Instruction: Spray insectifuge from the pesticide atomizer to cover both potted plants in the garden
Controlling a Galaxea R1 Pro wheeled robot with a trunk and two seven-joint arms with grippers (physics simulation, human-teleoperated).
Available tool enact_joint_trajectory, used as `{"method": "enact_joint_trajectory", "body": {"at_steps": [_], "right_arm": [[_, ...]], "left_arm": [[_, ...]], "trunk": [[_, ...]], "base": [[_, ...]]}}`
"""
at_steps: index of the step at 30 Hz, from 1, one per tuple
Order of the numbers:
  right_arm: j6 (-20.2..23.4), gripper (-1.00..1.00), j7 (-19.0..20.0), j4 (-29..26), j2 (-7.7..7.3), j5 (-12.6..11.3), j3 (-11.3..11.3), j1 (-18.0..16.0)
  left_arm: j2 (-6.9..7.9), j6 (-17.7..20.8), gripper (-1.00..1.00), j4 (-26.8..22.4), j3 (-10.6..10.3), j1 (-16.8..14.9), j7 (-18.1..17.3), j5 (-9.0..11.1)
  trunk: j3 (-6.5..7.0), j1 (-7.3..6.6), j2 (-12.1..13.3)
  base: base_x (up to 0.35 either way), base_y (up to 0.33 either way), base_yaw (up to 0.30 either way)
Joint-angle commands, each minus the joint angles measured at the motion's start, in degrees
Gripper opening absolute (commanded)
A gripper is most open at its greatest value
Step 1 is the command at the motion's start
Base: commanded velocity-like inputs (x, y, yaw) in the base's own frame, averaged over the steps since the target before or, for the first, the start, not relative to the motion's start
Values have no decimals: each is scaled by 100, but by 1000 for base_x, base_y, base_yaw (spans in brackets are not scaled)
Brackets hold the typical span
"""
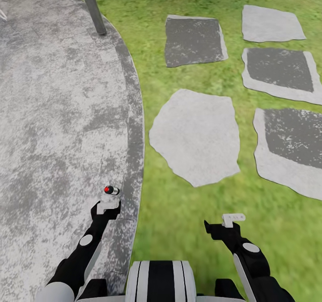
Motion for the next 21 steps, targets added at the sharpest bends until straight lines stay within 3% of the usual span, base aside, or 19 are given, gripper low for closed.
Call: {"method": "enact_joint_trajectory", "body": {"at_steps": [1, 14, 21], "right_arm": [[30, 100, 5, -7, -1, 4, 2, -1], [31, 100, 5, -3, -1, 4, 2, -2], [30, 100, 5, -3, -1, 4, 2, -1]], "left_arm": [[-2, -20, 100, 1, 0, -2, 6, -9], [-2, -143, 100, -25, -4, 15, 7, -8], [-2, -145, 100, -732, -3, 16, 5, -8]], "trunk": [[-3, 0, -1], [-3, 0, -1], [-3, 0, -1]], "base": [[232, 0, 0], [58, 0, 0], [0, 0, 0]]}}
